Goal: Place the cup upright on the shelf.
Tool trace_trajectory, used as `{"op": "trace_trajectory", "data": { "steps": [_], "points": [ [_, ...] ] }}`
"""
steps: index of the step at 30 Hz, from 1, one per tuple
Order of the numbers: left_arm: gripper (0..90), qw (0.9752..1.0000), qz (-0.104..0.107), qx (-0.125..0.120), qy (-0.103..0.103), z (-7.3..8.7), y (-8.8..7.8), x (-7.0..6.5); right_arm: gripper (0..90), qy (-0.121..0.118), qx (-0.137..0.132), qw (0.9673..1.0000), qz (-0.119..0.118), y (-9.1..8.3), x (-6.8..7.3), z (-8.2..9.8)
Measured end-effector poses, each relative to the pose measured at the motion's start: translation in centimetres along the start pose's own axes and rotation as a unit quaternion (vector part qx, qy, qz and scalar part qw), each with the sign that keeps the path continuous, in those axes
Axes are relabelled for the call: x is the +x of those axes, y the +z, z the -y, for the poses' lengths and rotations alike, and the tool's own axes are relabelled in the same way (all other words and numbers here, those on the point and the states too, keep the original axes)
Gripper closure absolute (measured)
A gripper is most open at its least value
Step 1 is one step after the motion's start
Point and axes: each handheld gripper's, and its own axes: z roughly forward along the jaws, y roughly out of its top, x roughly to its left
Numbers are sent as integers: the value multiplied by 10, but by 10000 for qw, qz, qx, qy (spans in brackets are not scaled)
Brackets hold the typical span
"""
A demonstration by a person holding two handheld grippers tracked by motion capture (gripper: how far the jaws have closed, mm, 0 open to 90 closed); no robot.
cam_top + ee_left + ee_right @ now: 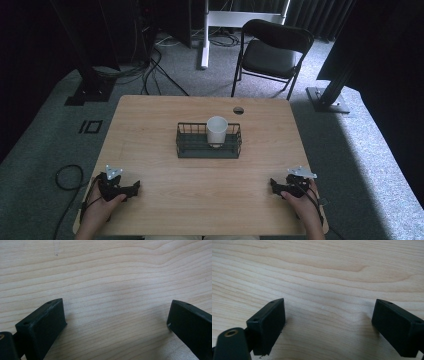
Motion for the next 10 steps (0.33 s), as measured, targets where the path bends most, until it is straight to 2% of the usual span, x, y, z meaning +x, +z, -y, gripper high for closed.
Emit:
{"op": "trace_trajectory", "data": {
  "steps": [10],
  "points": [
    [21, 10000, -1, 2, -2, 0, 0, 0, 113, -35, 12, 10000, -46, 0, 0, 0]
  ]
}}
